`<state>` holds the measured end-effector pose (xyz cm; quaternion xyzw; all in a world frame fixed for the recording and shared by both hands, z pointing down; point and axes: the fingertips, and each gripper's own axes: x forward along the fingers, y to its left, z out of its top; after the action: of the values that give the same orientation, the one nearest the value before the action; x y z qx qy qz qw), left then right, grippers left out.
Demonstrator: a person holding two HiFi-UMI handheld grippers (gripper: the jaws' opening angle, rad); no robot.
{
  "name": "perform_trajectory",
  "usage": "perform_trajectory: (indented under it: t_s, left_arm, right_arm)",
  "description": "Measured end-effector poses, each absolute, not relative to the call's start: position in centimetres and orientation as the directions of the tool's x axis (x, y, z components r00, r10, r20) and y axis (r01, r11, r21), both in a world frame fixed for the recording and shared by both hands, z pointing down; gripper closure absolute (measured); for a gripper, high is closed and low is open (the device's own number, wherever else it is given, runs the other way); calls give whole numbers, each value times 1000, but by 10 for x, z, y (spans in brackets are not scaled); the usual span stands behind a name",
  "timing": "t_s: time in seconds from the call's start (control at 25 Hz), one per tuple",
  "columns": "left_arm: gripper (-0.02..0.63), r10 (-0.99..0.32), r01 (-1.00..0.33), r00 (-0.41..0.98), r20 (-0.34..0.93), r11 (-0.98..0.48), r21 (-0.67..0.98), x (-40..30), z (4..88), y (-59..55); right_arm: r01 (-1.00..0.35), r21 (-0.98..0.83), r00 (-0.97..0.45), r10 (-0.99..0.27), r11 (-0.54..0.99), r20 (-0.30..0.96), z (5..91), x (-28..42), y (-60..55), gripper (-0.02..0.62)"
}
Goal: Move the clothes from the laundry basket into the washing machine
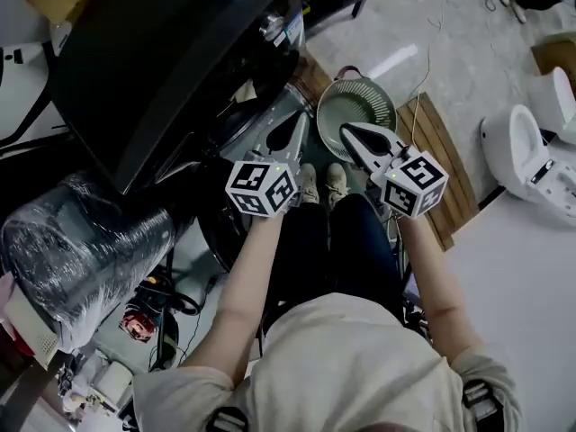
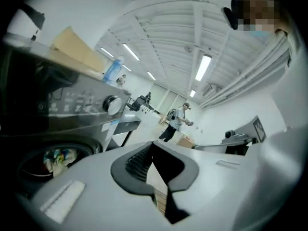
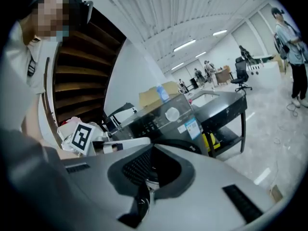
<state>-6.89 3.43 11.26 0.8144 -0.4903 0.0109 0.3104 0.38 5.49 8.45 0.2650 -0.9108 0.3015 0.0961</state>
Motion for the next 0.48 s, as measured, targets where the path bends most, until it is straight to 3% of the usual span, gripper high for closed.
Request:
perform_trajectory:
  t_s: [0.36, 0.48]
  left_arm:
    - [595, -792, -723, 597, 125, -465, 511, -53, -3, 41]
    - [595, -791, -727, 598, 132, -466, 504, -57, -17, 46]
  right_arm:
    - [-613, -356, -790, -525, 706, 318, -2, 1, 54, 588]
    - [-596, -314, -800, -517, 739, 304, -23, -9, 59, 588]
